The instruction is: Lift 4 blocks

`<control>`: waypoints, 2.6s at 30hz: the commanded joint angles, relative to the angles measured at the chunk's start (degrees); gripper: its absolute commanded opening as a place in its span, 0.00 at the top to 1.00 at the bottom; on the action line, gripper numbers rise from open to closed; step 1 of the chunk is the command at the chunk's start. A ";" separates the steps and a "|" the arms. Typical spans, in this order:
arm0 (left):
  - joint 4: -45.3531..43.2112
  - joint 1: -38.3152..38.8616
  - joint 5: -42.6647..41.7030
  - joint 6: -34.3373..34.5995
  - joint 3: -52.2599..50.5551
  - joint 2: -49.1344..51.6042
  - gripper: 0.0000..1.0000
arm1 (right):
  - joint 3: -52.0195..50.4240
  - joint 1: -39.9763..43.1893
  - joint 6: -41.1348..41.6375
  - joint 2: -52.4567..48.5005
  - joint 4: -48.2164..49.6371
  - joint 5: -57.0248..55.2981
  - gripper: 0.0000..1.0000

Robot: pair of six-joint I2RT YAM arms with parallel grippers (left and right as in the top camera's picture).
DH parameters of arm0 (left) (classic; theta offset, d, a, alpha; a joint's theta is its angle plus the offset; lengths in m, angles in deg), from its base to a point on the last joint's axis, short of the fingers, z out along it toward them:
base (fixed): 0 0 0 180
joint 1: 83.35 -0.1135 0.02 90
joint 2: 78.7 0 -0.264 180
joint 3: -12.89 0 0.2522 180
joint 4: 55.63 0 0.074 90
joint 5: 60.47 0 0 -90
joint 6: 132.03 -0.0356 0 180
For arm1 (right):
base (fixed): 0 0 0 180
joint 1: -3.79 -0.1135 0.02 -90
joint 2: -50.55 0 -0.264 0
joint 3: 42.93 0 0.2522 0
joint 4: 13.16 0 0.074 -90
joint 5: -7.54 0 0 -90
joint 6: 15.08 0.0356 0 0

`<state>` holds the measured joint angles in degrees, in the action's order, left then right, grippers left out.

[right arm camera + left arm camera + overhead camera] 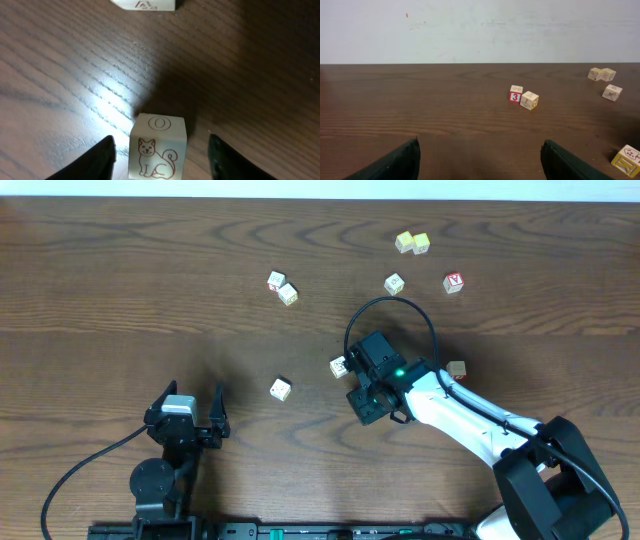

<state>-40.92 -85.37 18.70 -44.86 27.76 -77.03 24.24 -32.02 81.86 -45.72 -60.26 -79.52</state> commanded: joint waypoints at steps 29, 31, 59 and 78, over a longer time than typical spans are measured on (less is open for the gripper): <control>2.01 0.24 -1.62 0.09 -0.87 -0.22 0.23 | -0.68 13.18 17.16 -0.17 6.49 -12.39 0.75; 2.01 0.24 -1.62 0.09 -0.87 -0.22 0.23 | -0.68 13.62 16.92 -0.17 6.64 -12.11 0.74; 2.01 0.24 -1.62 0.09 -0.87 -0.22 0.23 | -0.44 13.66 14.43 -0.13 8.15 -10.88 0.53; 2.01 0.24 -1.62 0.07 -0.87 -0.22 0.23 | 2.03 13.66 29.94 0.24 -0.68 -11.23 0.49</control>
<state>-40.92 -85.37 18.70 -44.86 27.76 -77.03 29.72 -18.58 104.29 -43.97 -63.41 -89.94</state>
